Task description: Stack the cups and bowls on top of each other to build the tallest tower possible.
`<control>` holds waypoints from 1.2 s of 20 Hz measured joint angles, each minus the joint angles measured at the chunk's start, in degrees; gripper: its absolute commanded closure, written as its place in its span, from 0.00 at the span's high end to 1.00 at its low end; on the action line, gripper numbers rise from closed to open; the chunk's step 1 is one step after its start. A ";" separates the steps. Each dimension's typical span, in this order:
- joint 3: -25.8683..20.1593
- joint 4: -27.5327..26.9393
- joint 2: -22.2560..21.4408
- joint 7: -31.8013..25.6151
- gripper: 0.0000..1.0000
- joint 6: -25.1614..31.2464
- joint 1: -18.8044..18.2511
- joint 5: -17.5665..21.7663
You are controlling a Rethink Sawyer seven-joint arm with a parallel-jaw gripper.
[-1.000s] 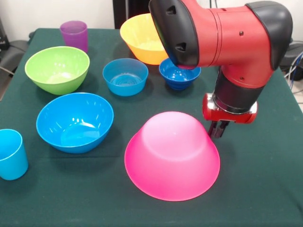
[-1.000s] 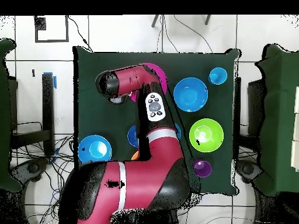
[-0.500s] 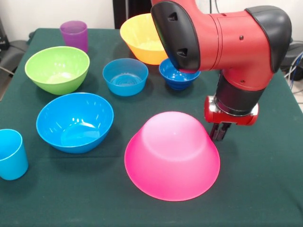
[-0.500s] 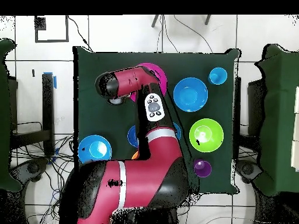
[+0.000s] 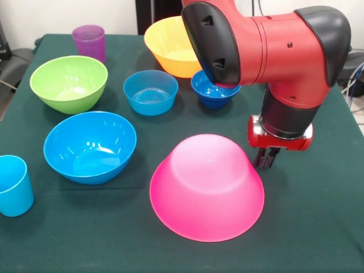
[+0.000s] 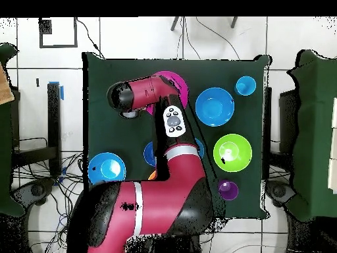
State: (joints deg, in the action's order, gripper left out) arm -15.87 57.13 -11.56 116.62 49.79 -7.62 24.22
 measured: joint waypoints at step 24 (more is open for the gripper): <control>-6.20 -7.62 3.68 0.00 0.00 0.01 0.82 -5.87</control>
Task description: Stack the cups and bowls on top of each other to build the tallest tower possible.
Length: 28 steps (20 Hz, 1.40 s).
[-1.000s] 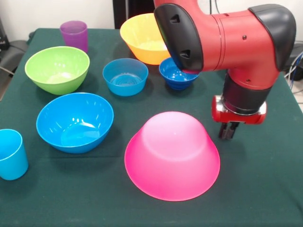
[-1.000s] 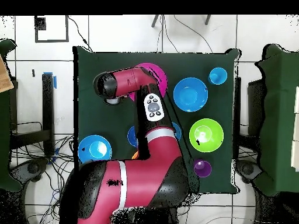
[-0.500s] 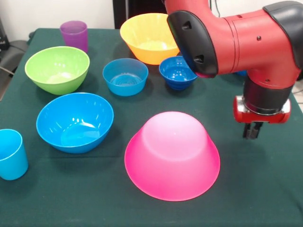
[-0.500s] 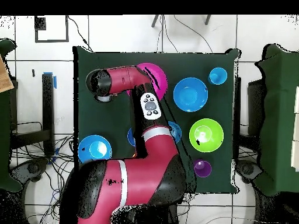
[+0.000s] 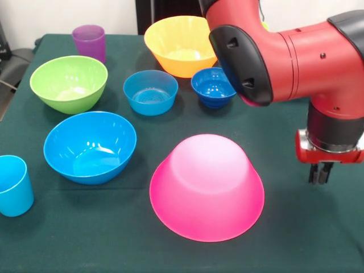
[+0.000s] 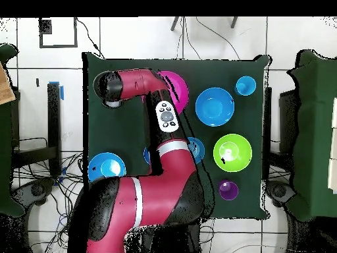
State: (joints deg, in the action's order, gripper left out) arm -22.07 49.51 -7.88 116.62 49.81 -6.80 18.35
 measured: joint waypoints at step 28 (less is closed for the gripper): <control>-3.30 -15.58 6.03 -0.73 0.00 0.21 -1.89 0.04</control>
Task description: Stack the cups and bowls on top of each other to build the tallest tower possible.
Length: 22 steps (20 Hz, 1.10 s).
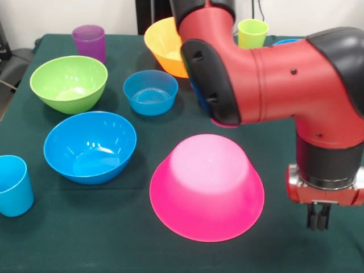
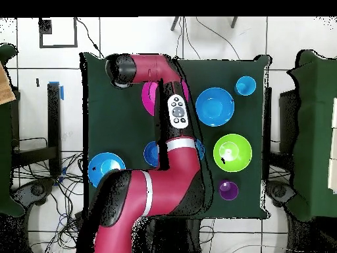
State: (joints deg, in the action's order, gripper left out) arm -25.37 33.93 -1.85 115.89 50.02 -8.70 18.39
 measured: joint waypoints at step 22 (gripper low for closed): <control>-3.47 -6.23 4.05 -13.85 0.00 0.15 -5.33 0.36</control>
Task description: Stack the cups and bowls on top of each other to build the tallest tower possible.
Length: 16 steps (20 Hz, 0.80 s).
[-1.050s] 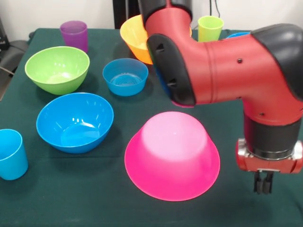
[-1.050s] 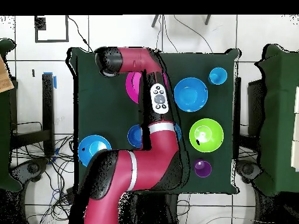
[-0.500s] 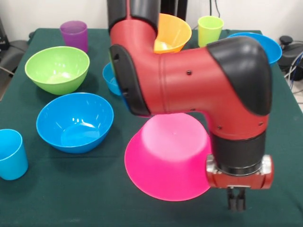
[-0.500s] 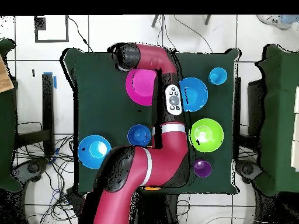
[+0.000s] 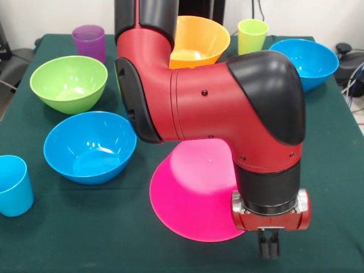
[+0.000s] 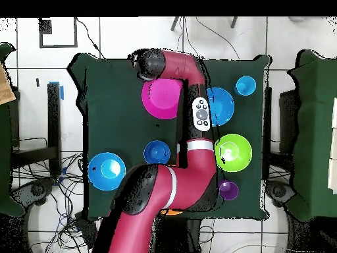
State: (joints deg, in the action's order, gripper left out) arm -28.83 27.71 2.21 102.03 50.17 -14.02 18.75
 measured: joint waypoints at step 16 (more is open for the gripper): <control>-0.13 0.33 -1.27 -1.92 0.00 0.70 -1.40 0.30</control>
State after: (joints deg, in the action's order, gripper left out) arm -28.97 28.04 0.93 100.11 50.87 -15.42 19.04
